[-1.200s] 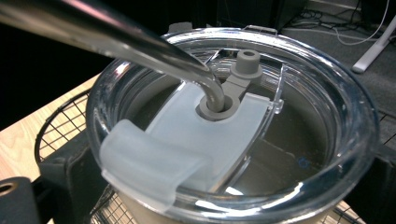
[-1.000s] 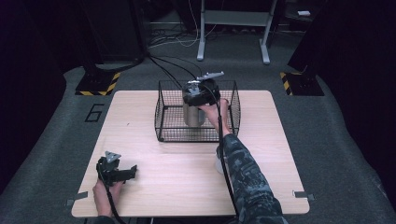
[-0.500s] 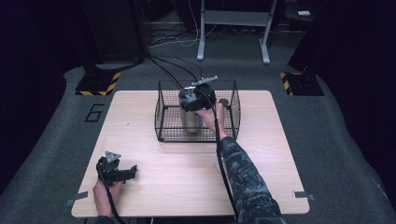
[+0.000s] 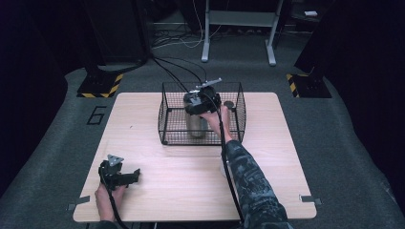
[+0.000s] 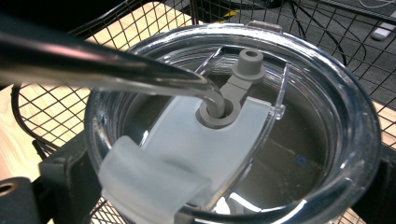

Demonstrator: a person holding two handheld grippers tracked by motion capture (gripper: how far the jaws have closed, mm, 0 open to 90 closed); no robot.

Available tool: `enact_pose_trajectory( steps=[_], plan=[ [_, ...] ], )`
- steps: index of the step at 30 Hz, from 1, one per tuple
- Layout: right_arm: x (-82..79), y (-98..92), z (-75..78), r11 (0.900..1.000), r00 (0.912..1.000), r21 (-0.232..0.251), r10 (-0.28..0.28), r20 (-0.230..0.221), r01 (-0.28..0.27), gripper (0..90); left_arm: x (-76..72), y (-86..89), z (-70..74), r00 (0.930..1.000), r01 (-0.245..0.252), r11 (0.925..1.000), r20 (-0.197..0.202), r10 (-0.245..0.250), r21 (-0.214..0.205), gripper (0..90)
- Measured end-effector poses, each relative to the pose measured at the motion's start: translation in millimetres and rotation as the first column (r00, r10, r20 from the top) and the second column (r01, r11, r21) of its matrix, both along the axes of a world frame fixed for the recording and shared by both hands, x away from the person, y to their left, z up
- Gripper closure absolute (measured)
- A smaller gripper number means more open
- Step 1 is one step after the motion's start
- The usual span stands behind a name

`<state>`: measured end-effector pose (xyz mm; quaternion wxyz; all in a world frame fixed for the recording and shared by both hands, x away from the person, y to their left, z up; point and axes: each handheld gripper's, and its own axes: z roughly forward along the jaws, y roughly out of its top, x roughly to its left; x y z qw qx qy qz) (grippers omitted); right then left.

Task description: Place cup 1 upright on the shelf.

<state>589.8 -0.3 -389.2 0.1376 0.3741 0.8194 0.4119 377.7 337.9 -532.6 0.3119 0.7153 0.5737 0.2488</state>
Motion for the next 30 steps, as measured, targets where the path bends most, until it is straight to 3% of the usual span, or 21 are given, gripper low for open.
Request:
enact_pose_trajectory(
  steps=[17,30],
  plan=[
    [0.5,-2.7,-6.0,0.9991,0.9998,-0.041,0.013,-0.013,-0.014,3.5,0.1,-0.4,-0.2,1.0,-0.005,1.0,0.003,0.005,-0.003,2.0],
    [-4.6,-8.3,-9.5,0.9994,0.9996,-0.033,0.009,-0.026,-0.01,3.2,0.1,-0.4,-0.2,1.0,-0.004,1.0,0.003,0.004,-0.003,2.0]
  ],
)
